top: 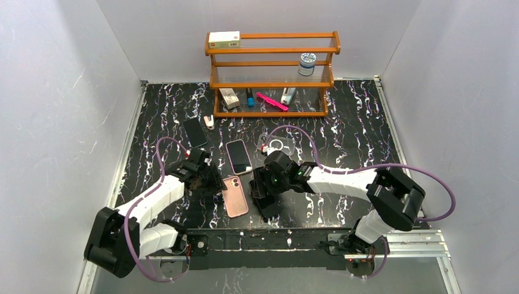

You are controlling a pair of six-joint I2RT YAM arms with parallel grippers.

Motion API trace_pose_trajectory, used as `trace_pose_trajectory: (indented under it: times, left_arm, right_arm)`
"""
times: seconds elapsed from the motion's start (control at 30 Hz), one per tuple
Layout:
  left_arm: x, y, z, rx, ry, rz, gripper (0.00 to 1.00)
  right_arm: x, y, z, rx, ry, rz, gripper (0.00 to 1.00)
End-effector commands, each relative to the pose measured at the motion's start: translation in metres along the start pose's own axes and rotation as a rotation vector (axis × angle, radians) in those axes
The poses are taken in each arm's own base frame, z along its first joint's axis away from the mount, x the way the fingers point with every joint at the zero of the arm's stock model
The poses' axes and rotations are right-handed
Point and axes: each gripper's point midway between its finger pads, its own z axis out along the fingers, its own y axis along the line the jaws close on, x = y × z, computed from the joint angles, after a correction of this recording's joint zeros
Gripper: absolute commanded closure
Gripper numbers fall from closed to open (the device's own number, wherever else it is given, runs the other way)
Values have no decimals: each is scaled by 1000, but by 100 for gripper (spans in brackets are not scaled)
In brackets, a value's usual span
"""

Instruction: Put the phone into the phone case

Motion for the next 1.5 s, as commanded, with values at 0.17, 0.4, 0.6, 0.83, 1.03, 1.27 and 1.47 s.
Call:
trace_pose_trajectory:
  times: [0.17,0.4,0.6,0.83,1.03,1.27,1.47]
  left_arm:
    - [15,-2,14,51,62,-20,61]
    - [29,-8,15,116,96,-109,78]
    - [36,-16,15,169,115,-160,88]
    - [42,-34,11,264,143,-256,86]
    - [35,-27,1,217,94,-247,69]
    - [-12,-2,-29,-17,-78,-124,51]
    - [-50,-4,-66,-59,-244,-100,45]
  right_arm:
    - [-38,46,-14,-147,-86,37,57]
    - [-43,57,-16,-193,-96,62,59]
    - [-48,76,-14,-277,-92,87,60]
    - [-60,97,-14,-361,-104,122,61]
    - [-70,100,-5,-358,-128,146,61]
    - [-74,103,8,-357,-124,147,61]
    - [-72,101,18,-342,-107,143,61]
